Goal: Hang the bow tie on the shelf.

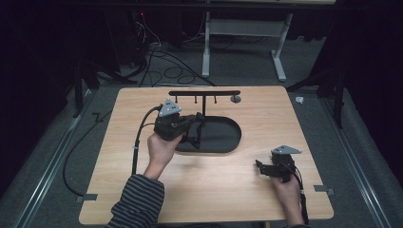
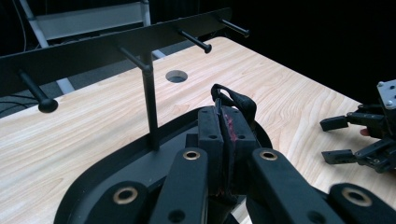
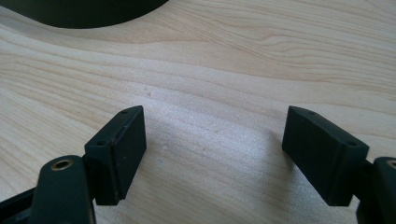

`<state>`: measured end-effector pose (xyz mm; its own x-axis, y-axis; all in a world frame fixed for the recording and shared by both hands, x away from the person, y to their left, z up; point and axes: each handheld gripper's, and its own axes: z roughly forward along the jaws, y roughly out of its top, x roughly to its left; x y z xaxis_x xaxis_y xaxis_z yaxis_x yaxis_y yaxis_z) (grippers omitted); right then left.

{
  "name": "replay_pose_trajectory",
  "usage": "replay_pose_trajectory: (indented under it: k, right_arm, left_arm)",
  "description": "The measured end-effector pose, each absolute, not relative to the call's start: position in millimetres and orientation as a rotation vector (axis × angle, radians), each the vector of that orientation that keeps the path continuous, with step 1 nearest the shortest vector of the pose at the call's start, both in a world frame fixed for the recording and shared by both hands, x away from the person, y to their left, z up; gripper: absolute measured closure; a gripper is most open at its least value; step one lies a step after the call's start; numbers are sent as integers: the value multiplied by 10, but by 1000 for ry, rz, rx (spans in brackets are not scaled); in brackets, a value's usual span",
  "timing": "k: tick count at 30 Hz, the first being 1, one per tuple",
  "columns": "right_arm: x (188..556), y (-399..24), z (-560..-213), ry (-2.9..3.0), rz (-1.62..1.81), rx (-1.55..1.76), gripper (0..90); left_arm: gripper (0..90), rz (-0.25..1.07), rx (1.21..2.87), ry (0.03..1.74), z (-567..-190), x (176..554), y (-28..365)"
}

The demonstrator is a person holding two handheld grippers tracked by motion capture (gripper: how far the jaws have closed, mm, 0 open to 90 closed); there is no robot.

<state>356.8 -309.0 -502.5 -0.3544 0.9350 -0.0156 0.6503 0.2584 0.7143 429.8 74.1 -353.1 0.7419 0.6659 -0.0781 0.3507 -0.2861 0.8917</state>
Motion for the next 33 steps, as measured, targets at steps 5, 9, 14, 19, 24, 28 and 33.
replay_pose_trajectory:
  k: [5,9,14,19,24,28,33]
  right_arm:
    - [3568,-3090,-5024,2097,868,1436,228]
    - [3568,-3090,-5025,2096,868,1437,228]
    - [3568,-3090,-5024,2096,868,1437,228]
    - [3568,-3090,-5024,2096,868,1437,228]
    - [3568,-3090,-5024,2096,868,1437,227]
    - [3568,-3090,-5024,2096,868,1437,228]
    - [3568,-3089,-5024,2095,868,1440,228]
  left_arm:
    - [876,399,1895,781,-3508,4337,726]
    - [876,396,1897,792,-3505,4375,718]
    - [876,408,1893,794,-3470,4417,693]
    - [875,414,1887,806,-3452,4474,673]
    - [876,419,1885,820,-3445,4523,675]
    - [875,429,1881,827,-3428,4563,674]
    - [875,436,1870,835,-3406,4619,668]
